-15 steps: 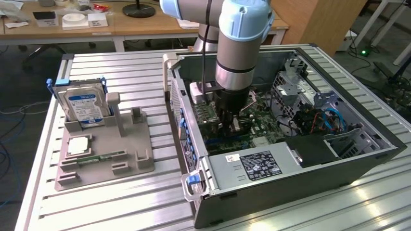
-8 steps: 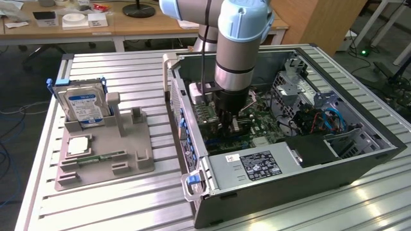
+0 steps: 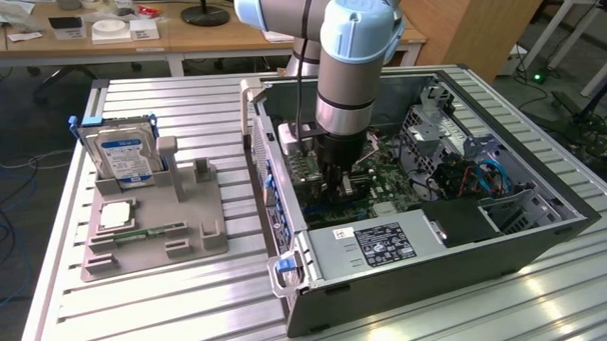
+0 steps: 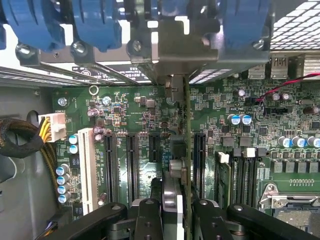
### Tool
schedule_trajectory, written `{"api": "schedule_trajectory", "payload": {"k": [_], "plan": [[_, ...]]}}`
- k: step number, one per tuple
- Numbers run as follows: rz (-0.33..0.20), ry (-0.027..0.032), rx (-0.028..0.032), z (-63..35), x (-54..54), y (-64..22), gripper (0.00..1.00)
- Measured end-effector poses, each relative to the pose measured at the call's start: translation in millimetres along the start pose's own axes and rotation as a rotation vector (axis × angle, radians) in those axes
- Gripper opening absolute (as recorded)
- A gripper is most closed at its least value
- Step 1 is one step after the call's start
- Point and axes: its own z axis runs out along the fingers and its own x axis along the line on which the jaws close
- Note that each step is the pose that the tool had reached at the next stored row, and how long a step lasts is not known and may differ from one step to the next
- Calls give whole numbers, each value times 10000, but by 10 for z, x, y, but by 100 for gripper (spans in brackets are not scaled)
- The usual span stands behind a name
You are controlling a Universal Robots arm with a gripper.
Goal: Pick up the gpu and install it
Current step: 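Insert the gpu into the slot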
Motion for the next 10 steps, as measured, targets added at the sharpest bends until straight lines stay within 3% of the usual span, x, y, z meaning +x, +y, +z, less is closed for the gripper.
{"api": "schedule_trajectory", "payload": {"k": [10], "plan": [[-1,-1,1,18,0,12,29]]}}
